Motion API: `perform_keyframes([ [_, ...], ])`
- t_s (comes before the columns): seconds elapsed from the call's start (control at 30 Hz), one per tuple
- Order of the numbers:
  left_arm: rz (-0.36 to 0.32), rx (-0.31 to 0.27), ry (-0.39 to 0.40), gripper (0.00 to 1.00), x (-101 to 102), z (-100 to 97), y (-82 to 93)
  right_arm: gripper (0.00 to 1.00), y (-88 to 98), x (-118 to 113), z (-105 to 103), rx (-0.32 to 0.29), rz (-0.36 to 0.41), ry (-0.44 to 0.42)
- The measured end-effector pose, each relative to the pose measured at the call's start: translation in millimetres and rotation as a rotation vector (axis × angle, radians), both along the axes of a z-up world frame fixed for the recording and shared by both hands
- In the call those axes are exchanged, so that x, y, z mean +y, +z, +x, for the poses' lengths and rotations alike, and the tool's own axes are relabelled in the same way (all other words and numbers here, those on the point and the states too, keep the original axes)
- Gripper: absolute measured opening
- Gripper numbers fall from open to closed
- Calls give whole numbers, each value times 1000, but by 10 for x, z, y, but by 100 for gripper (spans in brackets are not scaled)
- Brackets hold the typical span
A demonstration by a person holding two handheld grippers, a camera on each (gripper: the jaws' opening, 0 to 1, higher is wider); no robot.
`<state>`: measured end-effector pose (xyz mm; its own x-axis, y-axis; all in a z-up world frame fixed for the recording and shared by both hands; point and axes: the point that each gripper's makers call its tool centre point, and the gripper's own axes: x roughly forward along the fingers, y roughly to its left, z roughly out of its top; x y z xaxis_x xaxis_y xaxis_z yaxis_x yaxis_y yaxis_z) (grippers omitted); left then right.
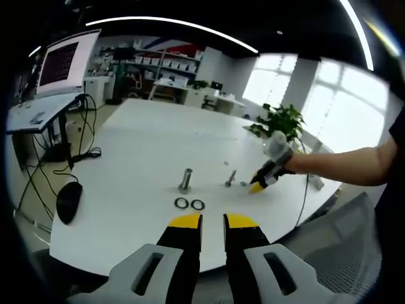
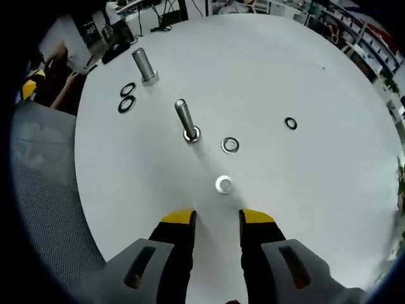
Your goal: Place the washer onto the threaded stud by aligning its center hole with the stud, sliding it down to the base, and recovering from edge contact or off-axis alignment until the washer reaches the visible bottom stop.
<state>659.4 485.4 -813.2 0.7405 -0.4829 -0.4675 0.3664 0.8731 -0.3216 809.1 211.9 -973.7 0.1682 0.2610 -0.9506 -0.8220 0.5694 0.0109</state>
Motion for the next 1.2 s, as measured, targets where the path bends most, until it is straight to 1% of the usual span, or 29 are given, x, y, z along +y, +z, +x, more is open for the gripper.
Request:
perform_keyframes([
  [0.27, -1, -1, 2, 11, 1, 1, 2, 30, 36, -21, 41, 28, -24, 30],
  [0.5, -1, 0, 2, 11, 4, 2, 2, 30, 41, 7, 55, 40, -47, 83],
  [0.6, -2, -1, 2, 11, 6, 2, 1, 29, 55, 13, 68, 30, -64, 102],
  [0.77, -2, -1, 3, 11, 7, 2, 2, 29, 69, 59, 82, 18, -53, 109],
  [1.07, -3, -2, 3, 11, 7, 2, 5, 27, -26, 38, 43, 36, -68, 114],
  [1.1, -3, -2, 4, 11, 8, 3, 6, 27, -12, 43, 48, 26, -71, 120],
  [1.2, -4, -2, 4, 11, 8, 4, 6, 26, -17, 46, 48, 27, -76, 133],
])
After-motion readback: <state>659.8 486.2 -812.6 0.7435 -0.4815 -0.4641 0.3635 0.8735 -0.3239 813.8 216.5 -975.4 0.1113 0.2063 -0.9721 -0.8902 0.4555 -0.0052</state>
